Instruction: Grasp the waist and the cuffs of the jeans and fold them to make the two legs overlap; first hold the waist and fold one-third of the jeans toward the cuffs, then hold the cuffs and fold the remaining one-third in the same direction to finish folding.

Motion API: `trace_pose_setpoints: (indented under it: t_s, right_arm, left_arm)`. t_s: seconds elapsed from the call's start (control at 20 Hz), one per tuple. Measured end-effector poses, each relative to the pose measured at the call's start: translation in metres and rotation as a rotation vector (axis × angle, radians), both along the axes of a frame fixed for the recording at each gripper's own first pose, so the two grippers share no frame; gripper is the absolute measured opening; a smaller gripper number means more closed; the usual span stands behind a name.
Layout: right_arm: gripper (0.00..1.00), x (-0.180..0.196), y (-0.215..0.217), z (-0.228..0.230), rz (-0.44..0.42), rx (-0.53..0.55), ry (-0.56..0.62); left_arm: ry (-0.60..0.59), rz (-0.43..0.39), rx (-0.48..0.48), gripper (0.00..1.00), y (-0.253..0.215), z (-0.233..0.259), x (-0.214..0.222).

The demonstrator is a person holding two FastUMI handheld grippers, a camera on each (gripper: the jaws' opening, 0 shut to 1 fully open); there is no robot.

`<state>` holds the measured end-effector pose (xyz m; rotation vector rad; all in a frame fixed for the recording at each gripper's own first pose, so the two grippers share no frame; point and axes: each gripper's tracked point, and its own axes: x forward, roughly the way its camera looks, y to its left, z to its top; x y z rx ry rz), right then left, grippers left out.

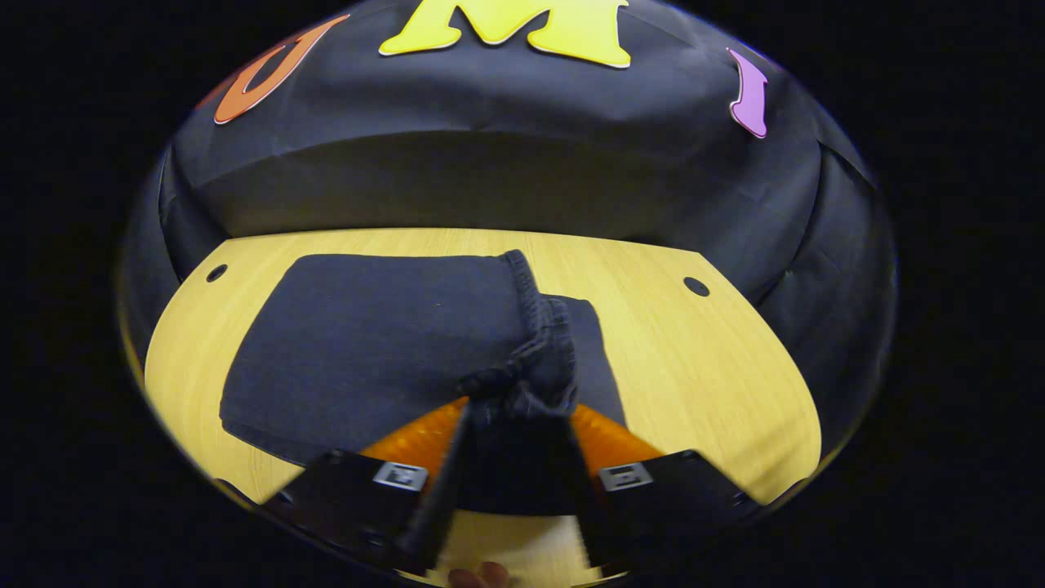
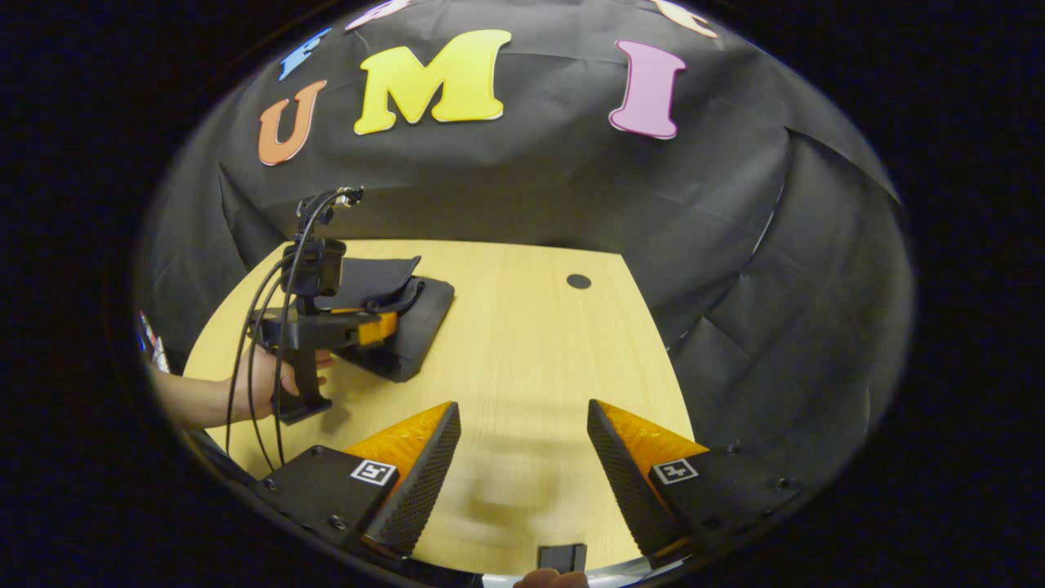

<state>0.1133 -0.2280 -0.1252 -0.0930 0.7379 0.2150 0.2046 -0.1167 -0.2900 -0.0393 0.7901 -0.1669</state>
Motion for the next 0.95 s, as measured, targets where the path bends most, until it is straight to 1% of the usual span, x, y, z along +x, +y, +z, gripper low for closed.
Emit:
trace_pose_setpoints:
  t_s: [0.1,0.2,0.35,0.5,0.65,0.7,0.8,0.9,0.95]
  right_arm:
    - [0.96,0.015,0.011,0.011,0.01,0.025,-0.048]
    - [0.98,0.024,0.017,0.024,0.01,0.053,-0.101]
    - [0.98,0.03,0.025,0.047,0.001,0.087,-0.173]
    - [0.98,0.03,0.037,0.087,-0.027,0.125,-0.278]
    - [0.96,0.013,0.061,0.136,-0.031,0.165,-0.394]
    - [0.98,0.005,0.07,0.151,-0.031,0.165,-0.433]
    - [0.96,-0.016,0.086,0.176,-0.038,0.185,-0.497]
    - [0.96,-0.044,0.098,0.193,-0.05,0.208,-0.541]
    - [0.96,-0.056,0.104,0.2,-0.056,0.214,-0.569]
  left_arm:
    - [-0.002,0.007,-0.012,1.0,-0.005,0.016,-0.006]
    - [-0.028,0.016,-0.015,1.0,-0.002,0.035,-0.011]
    - [-0.095,0.032,-0.023,1.0,0.008,0.079,-0.025]
    - [-0.216,0.062,-0.031,1.0,0.034,0.144,-0.042]
    - [-0.366,0.071,-0.026,1.0,0.063,0.217,-0.065]
    - [-0.409,0.069,-0.024,0.99,0.068,0.235,-0.082]
    - [-0.502,0.072,-0.018,0.98,0.084,0.281,-0.108]
    - [-0.594,0.093,0.011,0.99,0.108,0.322,-0.133]
    - [-0.636,0.109,0.029,0.88,0.118,0.338,-0.146]
